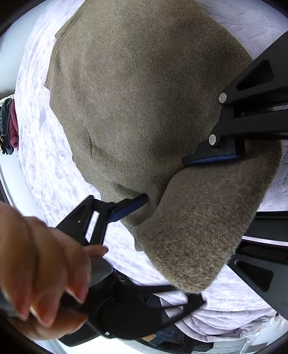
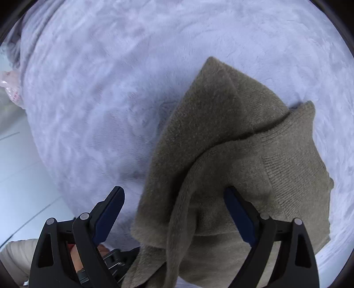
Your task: Fold small clothes
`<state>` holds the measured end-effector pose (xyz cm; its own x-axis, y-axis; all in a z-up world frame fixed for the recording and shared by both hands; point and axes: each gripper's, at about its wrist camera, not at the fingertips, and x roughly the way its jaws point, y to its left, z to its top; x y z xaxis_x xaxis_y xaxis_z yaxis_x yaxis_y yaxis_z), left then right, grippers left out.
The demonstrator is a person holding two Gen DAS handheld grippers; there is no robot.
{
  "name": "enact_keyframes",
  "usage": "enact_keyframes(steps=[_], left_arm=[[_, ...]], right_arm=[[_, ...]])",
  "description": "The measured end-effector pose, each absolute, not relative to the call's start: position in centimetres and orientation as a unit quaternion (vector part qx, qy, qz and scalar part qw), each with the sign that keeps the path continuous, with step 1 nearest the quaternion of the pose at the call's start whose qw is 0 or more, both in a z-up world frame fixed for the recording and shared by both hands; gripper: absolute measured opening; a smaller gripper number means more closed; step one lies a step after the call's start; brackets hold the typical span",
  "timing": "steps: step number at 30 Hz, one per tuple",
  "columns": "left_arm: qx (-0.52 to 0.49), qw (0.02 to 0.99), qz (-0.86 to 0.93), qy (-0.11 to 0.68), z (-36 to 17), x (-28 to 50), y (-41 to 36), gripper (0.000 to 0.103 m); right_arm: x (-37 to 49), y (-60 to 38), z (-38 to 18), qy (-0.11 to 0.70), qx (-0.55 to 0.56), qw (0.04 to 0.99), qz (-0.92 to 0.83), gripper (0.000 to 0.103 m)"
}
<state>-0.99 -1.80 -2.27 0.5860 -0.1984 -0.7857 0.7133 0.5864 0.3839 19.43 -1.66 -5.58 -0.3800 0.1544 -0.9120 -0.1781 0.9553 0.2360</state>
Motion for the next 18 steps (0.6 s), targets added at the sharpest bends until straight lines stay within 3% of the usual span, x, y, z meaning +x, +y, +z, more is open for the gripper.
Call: enact_keyframes(steps=[2,9,18], left_arm=[[0.359,0.813,-0.28,0.362,-2.2,-1.0,-1.8,0.022],[0.328,0.815,-0.318,0.357,0.9,-1.1,-1.7,0.022],[0.284,0.815,-0.391,0.32,9.3,-3.9,-6.4,0.022]], right_arm=[[19.1,-2.1,-5.6,0.812,-0.035,0.567,0.138,0.018],[15.9,-9.5,-0.9,0.739,0.136,0.639,0.165,0.015],[7.4,-22.1,7.3,0.582,0.303,0.734,0.173,0.015]])
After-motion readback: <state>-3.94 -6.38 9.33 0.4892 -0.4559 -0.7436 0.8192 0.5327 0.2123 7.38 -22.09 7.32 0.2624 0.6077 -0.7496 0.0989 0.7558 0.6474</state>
